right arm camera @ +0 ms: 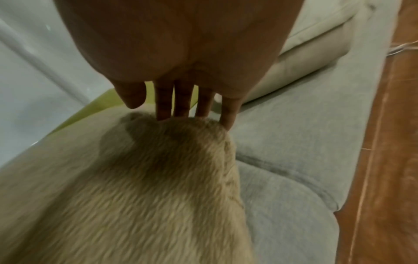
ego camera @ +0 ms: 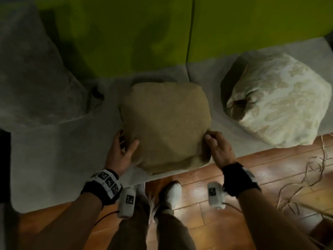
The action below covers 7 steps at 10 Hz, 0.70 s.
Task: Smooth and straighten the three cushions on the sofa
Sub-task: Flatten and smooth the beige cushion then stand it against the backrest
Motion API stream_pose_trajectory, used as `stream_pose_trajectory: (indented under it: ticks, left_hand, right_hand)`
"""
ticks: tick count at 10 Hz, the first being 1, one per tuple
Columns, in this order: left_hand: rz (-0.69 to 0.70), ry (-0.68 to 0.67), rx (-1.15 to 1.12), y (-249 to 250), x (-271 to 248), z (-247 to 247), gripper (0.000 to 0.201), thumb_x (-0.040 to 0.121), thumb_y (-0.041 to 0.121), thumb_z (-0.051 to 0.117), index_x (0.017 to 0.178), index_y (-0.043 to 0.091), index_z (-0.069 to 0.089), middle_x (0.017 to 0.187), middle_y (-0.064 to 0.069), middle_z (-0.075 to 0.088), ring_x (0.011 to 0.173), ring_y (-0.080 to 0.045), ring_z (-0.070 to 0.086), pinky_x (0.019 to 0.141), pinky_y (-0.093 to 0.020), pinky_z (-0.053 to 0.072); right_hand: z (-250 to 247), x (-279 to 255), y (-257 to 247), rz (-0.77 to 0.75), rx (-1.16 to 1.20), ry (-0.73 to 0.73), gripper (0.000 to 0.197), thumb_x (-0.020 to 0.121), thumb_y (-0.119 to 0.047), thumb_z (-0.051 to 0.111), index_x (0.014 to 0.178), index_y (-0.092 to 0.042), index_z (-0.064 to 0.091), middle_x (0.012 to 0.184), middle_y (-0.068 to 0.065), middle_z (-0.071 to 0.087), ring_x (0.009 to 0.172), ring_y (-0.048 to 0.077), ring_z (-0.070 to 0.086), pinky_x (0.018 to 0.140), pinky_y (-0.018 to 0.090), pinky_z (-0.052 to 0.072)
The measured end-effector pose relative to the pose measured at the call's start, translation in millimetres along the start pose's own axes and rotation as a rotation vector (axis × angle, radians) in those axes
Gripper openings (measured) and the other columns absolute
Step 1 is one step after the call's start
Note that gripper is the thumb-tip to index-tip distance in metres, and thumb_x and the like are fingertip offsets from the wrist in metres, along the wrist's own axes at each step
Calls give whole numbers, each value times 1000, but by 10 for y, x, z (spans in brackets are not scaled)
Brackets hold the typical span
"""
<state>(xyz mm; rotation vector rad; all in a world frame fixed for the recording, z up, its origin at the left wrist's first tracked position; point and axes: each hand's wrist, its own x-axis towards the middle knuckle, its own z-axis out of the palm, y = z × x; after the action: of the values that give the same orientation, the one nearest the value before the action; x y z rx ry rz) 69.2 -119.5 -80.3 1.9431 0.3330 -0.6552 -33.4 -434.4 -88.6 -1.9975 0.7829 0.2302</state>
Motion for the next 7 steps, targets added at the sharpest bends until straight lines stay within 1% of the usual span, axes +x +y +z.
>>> stream_pose_trajectory:
  ticks: [1, 2, 3, 4, 5, 6, 7]
  left_hand:
    - [-42, 163, -8, -228, 68, -80, 38, 99, 31, 53, 129, 9, 48, 105, -6, 60, 105, -35, 62, 87, -44, 50]
    - [-66, 81, 153, -512, 86, -200, 10, 92, 23, 55, 99, 17, 58, 92, -11, 68, 89, -39, 68, 83, -56, 56]
    - [-6, -94, 297, -509, -55, -198, 14, 93, 14, 61, 80, 19, 61, 86, -18, 72, 83, -39, 70, 79, -51, 58]
    - [75, -110, 317, -432, -172, -78, 12, 93, 12, 62, 84, 20, 62, 86, -14, 70, 91, -41, 68, 84, -48, 55]
    - [-40, -14, -3, -364, -171, 173, 21, 99, 9, 51, 113, -2, 61, 104, -19, 66, 94, -26, 71, 80, -37, 59]
    - [-181, 35, -157, -324, -102, 354, 38, 102, 10, 43, 136, -7, 47, 127, -24, 58, 77, -9, 71, 74, -26, 60]
    - [-229, -130, -217, -322, -62, 393, 34, 83, 6, 76, 111, -11, 66, 108, -28, 69, 90, -39, 69, 81, -32, 55]
  right_hand:
    - [-158, 42, 107, 52, -15, 82, 16, 100, -36, 55, 114, -38, 63, 118, 4, 64, 109, 27, 62, 92, 41, 50]
    - [-220, -54, 178, 163, -75, 202, 20, 94, -18, 62, 113, -21, 66, 110, 6, 68, 103, 26, 65, 90, 37, 52]
    - [-83, -234, 331, 272, -201, 11, 9, 92, -17, 65, 96, -22, 71, 91, 4, 69, 89, 25, 65, 80, 34, 52]
    - [119, -288, 394, 227, -209, -175, 15, 92, -17, 66, 102, -26, 74, 99, 6, 75, 97, 28, 70, 87, 39, 57]
    - [224, -211, 324, 189, -21, -82, 37, 95, -4, 56, 129, -14, 66, 109, 7, 73, 103, 27, 68, 91, 40, 56]
    - [294, -159, 188, 280, 325, -96, 44, 101, -2, 45, 140, -17, 57, 125, 5, 65, 114, 26, 64, 100, 44, 56]
    - [187, -32, 141, 324, 378, -243, 33, 105, -12, 48, 137, -19, 55, 131, 4, 60, 120, 26, 59, 102, 46, 53]
